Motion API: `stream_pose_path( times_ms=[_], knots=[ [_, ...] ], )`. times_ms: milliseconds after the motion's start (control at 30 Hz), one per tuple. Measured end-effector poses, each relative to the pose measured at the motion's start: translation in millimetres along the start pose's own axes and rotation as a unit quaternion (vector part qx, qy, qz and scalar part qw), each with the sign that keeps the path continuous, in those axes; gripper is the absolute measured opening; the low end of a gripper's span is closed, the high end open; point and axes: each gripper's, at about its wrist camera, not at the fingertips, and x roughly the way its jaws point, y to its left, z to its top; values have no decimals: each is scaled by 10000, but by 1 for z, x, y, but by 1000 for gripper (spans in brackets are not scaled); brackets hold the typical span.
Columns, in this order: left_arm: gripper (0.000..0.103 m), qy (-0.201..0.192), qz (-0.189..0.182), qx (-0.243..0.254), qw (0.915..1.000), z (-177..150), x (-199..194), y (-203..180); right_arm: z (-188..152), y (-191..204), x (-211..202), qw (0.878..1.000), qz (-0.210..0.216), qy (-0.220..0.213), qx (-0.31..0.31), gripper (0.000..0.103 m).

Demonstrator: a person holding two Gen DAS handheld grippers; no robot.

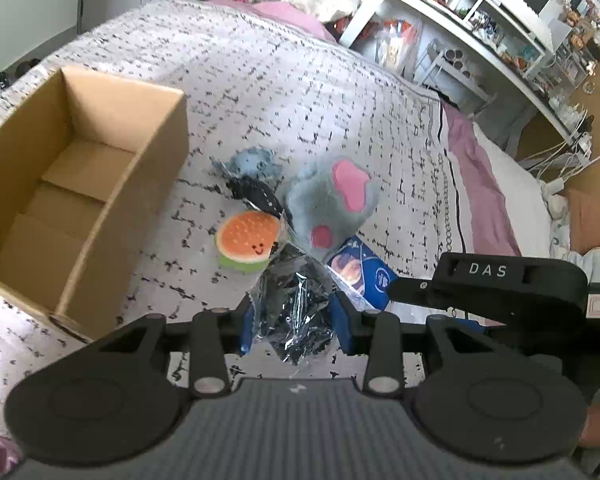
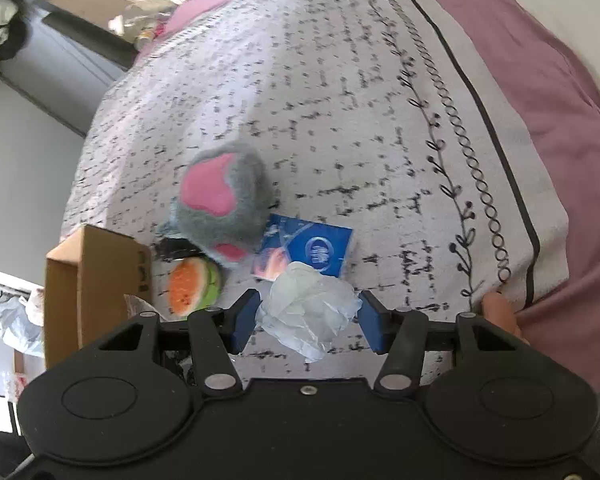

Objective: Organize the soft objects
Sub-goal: 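Carry the black bag into the box and open the left gripper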

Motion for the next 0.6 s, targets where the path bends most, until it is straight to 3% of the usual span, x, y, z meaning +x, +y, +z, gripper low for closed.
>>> stream_pose_path(
  times_ms=[600],
  knots=[
    [38, -683, 290, -176, 9971, 10, -68, 28, -22, 71, -43, 9936, 63, -423, -1041, 53]
  ],
)
